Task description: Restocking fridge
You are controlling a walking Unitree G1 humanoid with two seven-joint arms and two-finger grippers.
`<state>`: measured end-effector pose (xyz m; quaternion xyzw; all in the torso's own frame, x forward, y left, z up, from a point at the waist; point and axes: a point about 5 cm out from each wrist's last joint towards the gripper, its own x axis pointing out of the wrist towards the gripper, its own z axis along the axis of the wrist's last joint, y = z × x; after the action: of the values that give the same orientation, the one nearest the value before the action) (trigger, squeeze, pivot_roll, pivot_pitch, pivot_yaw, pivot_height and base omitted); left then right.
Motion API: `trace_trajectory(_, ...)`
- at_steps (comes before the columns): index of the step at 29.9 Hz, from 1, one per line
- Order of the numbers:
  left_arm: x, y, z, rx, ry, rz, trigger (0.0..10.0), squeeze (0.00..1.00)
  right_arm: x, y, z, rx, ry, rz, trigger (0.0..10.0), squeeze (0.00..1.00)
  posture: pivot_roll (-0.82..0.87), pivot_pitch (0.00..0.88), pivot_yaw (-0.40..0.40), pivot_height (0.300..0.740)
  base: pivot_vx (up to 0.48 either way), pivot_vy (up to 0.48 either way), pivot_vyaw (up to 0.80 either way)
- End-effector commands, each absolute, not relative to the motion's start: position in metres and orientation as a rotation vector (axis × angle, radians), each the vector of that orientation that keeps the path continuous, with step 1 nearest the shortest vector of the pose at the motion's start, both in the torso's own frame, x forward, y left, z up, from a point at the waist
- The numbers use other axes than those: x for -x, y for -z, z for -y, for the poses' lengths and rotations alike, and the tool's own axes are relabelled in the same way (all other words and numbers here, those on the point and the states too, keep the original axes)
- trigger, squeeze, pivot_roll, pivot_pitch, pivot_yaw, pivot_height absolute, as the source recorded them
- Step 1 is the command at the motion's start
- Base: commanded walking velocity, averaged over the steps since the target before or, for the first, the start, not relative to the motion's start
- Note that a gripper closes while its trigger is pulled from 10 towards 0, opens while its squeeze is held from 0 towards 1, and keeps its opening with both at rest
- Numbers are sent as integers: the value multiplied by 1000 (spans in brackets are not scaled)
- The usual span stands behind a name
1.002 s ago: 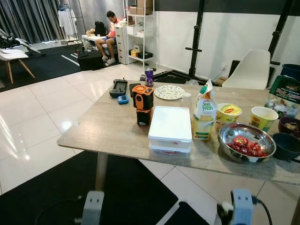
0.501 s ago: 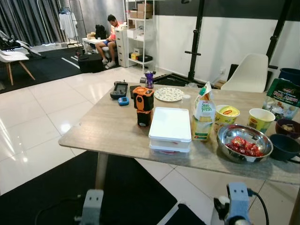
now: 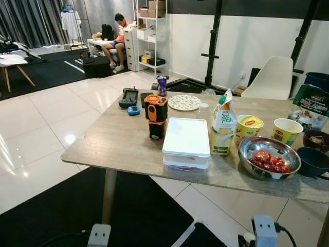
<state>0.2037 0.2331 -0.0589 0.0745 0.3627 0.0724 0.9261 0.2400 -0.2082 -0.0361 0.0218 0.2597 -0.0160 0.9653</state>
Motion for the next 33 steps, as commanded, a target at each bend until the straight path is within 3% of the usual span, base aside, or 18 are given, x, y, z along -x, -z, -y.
trace_trajectory(1,-213,55,-230,-148,-150,-724,10000,0,-247,30,212,-34,40,-497,10000,0,-15,7,-20,740,0,0,0)
trace_trajectory(12,-255,29,-217,-130,-117,-603,10000,0,-283,2,205,-52,27,-399,10000,0,-16,0,-22,740,0,0,0)
trace_trajectory(17,-250,33,-218,-135,-118,-619,10000,0,-280,5,205,-49,29,-413,10000,0,-17,0,-21,740,0,0,0)
trace_trajectory(23,-223,50,-225,-142,-141,-705,10000,0,-257,23,210,-23,35,-479,10000,0,-16,2,-20,740,0,0,0)
trace_trajectory(33,-222,51,-225,-139,-147,-709,10000,0,-253,27,209,-12,41,-504,10000,0,-16,1,-23,740,0,0,0)
